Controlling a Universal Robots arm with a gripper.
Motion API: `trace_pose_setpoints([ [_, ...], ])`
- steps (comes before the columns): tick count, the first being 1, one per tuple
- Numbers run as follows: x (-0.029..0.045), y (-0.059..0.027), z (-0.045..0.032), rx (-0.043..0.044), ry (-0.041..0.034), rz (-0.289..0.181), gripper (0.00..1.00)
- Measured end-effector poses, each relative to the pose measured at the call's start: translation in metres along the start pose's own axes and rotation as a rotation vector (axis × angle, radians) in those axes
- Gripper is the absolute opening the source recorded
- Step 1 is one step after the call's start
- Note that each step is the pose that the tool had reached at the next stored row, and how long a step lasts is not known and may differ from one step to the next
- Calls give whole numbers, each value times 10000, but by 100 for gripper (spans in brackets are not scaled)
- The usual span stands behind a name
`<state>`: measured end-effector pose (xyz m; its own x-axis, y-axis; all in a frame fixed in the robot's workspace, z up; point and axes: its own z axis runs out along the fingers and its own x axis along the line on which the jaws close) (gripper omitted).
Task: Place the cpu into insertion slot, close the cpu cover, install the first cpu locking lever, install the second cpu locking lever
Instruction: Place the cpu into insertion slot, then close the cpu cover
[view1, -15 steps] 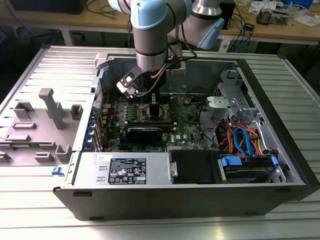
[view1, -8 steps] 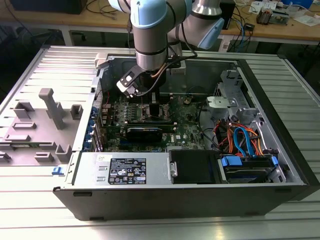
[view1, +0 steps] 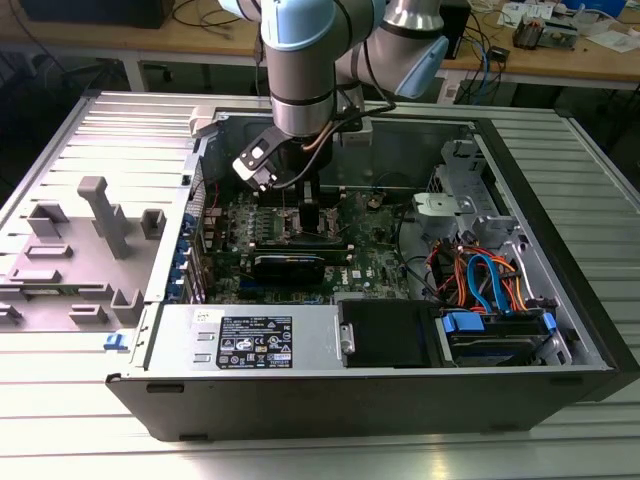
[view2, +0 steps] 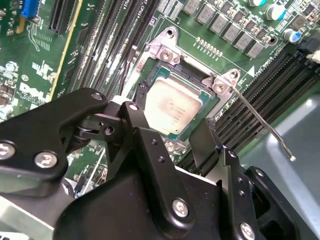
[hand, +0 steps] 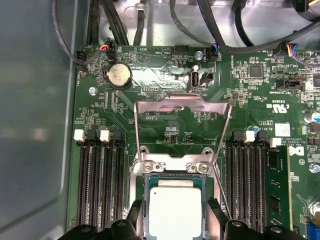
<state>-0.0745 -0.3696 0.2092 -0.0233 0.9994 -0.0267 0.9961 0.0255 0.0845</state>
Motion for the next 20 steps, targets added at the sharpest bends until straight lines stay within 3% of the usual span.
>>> trace_pose_setpoints([
  [7,-5,16,-175,78,4,-17,60],
  [8,-6,19,-205,104,4,-20,47],
  [9,-6,22,-221,122,6,-20,47],
  [11,-6,30,-244,173,9,-20,35],
  [14,-7,31,-246,180,7,-20,11],
  [20,-7,32,-245,180,7,-20,11],
])
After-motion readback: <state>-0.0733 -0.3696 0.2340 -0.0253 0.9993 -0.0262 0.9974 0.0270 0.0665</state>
